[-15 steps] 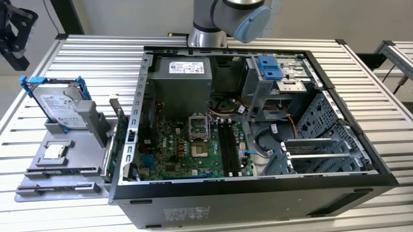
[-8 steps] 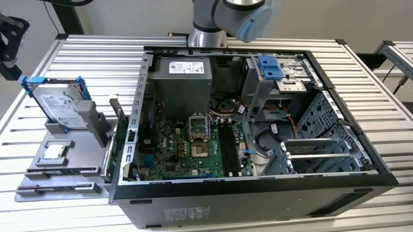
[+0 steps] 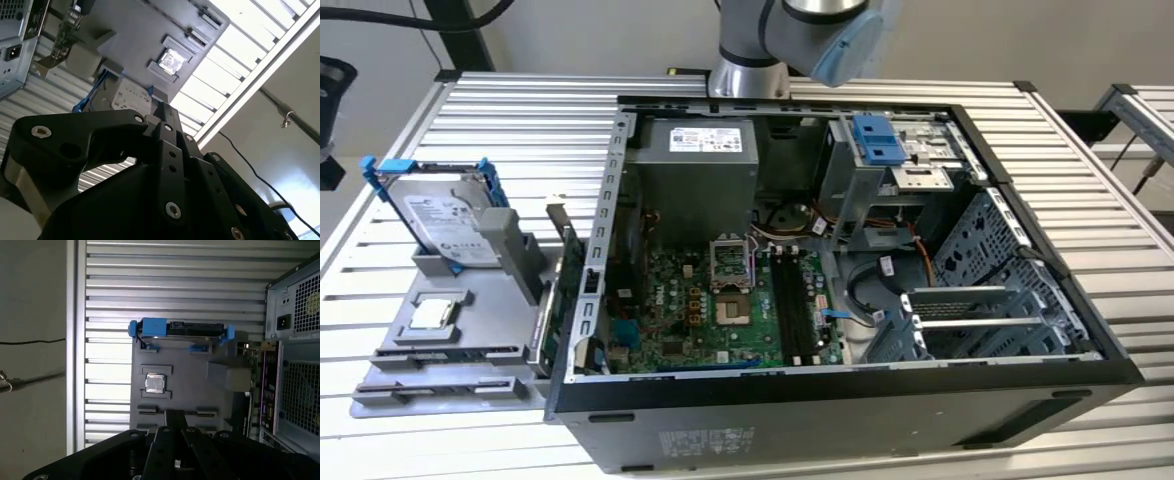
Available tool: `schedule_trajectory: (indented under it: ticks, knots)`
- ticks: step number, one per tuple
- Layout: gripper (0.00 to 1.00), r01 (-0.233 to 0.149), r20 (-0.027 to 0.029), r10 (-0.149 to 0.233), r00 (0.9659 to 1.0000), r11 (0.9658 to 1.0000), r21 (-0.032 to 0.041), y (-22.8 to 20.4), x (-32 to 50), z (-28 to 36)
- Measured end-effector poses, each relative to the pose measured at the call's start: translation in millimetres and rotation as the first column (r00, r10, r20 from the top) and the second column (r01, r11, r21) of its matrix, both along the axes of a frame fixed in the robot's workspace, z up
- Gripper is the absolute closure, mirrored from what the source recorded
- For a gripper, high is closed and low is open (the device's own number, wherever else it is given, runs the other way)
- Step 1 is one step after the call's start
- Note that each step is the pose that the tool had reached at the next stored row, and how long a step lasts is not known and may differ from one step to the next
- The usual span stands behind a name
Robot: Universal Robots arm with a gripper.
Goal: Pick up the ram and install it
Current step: 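Reach for the ram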
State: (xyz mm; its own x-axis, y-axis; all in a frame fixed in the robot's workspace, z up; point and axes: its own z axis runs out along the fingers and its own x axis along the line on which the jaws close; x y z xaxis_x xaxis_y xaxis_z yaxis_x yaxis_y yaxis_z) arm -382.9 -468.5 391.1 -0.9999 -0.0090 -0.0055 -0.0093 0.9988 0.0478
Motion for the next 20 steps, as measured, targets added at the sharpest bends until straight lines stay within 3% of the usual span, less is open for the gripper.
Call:
schedule_trajectory:
  ticks: [6,17,18,20]
  knots:
    - [1.00,0.000,0.0000,0.000,1.0000,1.0000,0.0000,-20.5,-3.3,-0.4]
    - [1.00,0.000,0.0000,0.000,1.0000,1.0000,0.0001,-64.7,-10.3,-1.3]
    - [1.00,0.000,-0.0001,0.000,1.0000,1.0000,-0.0001,-67.4,-10.4,-1.4]
    - [1.00,-0.002,0.0000,0.002,1.0000,1.0000,-0.0001,-68.0,-10.1,-1.4]
